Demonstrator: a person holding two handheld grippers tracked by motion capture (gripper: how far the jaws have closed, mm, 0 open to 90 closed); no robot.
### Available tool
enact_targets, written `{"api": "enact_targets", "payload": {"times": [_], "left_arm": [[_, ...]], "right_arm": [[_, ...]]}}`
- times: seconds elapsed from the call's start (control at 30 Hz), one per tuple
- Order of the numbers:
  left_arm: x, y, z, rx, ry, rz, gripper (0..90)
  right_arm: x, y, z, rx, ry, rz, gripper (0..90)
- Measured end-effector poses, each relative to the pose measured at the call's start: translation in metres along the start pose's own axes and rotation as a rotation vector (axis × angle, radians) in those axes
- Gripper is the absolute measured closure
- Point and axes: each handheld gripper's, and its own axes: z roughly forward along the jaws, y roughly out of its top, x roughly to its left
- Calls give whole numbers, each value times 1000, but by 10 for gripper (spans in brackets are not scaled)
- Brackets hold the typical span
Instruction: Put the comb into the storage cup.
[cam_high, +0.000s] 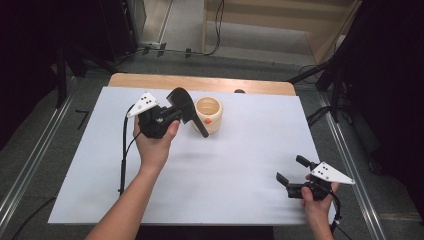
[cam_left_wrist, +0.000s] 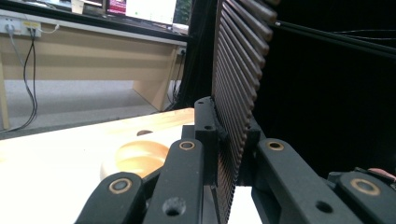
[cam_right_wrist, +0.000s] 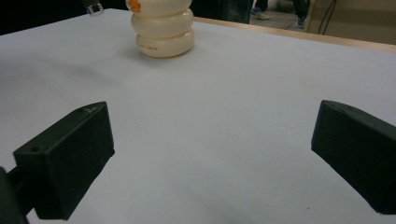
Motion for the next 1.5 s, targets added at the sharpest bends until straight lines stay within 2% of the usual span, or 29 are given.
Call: {"api": "enact_targets", "payload": {"times": [0.33,0.5,0.93,1.5], "left_arm": [[9,11,9,-6,-3,-13,845],[11,14,14,-10,-11,-21,844],[17,20,25,-19,-3,-30,845],[24,28,39,-31,8,-39,844]], "right_arm": [[-6,-4,-2,0,-13,12,0],[-5,-5,-1,4,-17,13,0],[-4,-5,1,24,-31,3,0],[-3,-6,1,14,-19,-2,0]]}}
